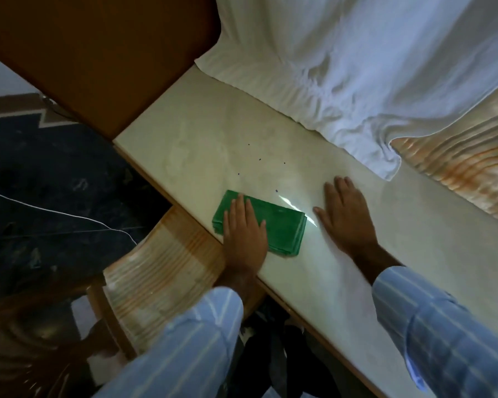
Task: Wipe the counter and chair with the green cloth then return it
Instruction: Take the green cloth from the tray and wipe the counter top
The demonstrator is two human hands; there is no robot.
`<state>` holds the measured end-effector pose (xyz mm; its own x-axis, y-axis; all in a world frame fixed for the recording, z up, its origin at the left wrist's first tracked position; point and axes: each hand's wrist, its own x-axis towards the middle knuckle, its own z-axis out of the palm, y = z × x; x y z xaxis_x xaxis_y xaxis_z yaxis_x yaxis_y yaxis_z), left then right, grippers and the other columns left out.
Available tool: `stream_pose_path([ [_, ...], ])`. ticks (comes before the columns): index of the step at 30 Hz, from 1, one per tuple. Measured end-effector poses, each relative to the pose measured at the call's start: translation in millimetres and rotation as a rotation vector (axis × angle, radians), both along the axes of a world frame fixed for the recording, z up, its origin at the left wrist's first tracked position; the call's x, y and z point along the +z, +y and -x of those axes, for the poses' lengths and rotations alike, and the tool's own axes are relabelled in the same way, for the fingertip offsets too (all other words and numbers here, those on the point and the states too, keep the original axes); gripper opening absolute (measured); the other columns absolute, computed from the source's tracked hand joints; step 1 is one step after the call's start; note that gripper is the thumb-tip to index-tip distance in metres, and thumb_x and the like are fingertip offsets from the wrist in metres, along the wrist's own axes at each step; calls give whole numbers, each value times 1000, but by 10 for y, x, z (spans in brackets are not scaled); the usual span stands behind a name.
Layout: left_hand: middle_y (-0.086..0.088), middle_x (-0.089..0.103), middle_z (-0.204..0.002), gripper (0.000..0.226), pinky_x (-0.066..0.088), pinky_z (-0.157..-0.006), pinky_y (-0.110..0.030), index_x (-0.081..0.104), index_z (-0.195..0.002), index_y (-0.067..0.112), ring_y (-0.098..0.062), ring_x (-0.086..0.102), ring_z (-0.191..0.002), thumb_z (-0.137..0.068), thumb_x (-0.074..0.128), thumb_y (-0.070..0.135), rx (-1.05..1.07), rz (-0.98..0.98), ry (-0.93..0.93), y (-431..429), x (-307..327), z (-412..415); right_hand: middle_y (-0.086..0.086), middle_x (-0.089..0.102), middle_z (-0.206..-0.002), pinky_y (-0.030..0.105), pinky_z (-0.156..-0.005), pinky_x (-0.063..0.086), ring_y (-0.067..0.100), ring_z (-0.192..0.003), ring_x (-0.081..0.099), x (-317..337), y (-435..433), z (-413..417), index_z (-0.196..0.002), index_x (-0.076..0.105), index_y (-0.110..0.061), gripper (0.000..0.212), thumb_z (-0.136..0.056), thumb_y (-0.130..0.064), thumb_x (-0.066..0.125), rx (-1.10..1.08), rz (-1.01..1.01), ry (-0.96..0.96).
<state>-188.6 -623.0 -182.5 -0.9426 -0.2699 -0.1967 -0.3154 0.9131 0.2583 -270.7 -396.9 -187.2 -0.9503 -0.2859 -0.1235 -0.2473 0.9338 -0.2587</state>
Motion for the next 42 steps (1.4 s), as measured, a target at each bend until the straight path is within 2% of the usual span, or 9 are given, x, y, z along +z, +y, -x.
stream_pose_path([
  [2, -15, 17, -170, 67, 16, -127, -47, 22, -160, 2, -30, 17, -158, -107, 32, 42, -11, 53, 1, 29, -115, -90, 20, 32, -169, 55, -129, 26, 39, -159, 29, -94, 151, 36, -160, 39, -8, 70, -106, -52, 36, 76, -62, 26],
  [4, -14, 18, -170, 67, 18, -127, -48, 23, -160, 3, -30, 18, -157, -107, 30, 43, -38, 66, 19, -29, -180, -58, 17, 29, -172, 53, -130, 23, 36, -160, 28, -171, 228, 61, -162, 36, -12, 70, -106, -54, 30, 125, -93, 61],
  [12, -12, 10, -171, 68, 12, -127, -49, 17, -162, 5, -28, 11, -159, -105, 26, 42, -186, 95, -21, -358, -175, 829, 11, 21, -175, 50, -133, 18, 28, -164, 19, -307, 262, 96, -166, 23, -13, 73, -108, -57, 27, 119, -107, 134],
  [16, -13, 3, -172, 69, 5, -128, -48, 9, -162, 5, -28, 3, -159, -106, 25, 42, -212, 102, -90, -523, -143, 1565, 11, 20, -175, 49, -133, 16, 28, -164, 20, -341, 261, 96, -166, 24, -11, 73, -108, -56, 28, 121, -130, 153],
  [20, -12, -11, -172, 71, -2, -128, -49, -5, -162, 6, -27, -8, -159, -107, 16, 46, -251, 87, -167, -706, -119, 2341, 11, 22, -175, 50, -133, 18, 28, -163, 20, -372, 277, 93, -166, 24, -11, 73, -108, -55, 29, 116, -126, 175],
  [25, -13, -14, -171, 71, -4, -128, -50, -8, -161, 7, -29, -11, -158, -107, 16, 46, -249, 98, -200, -761, -149, 2758, 10, 18, -176, 50, -133, 17, 26, -164, 17, -404, 290, 98, -167, 20, -13, 74, -108, -57, 28, 120, -134, 160],
  [32, -12, -14, -171, 75, -6, -127, -48, -8, -162, 8, -28, -11, -158, -106, 18, 50, -306, 108, -185, -749, -171, 2343, 9, 20, -176, 49, -133, 17, 26, -164, 18, -369, 285, 91, -166, 22, -13, 73, -108, -56, 30, 117, -120, 151],
  [37, -11, -2, -172, 74, 2, -128, -48, 3, -163, 6, -29, 0, -159, -106, 28, 47, -436, 172, -119, -602, -151, 1290, 11, 22, -175, 52, -133, 17, 27, -164, 20, -276, 254, 83, -165, 25, -10, 71, -108, -52, 29, 100, -105, 102],
  [42, -11, 7, -172, 74, 15, -126, -52, 14, -162, 6, -31, 9, -159, -103, 22, 50, -707, 192, -127, -474, -31, 247, 12, 26, -174, 51, -133, 16, 27, -163, 22, -197, 228, 44, -165, 28, -9, 67, -109, -46, 30, 61, -101, 103],
])
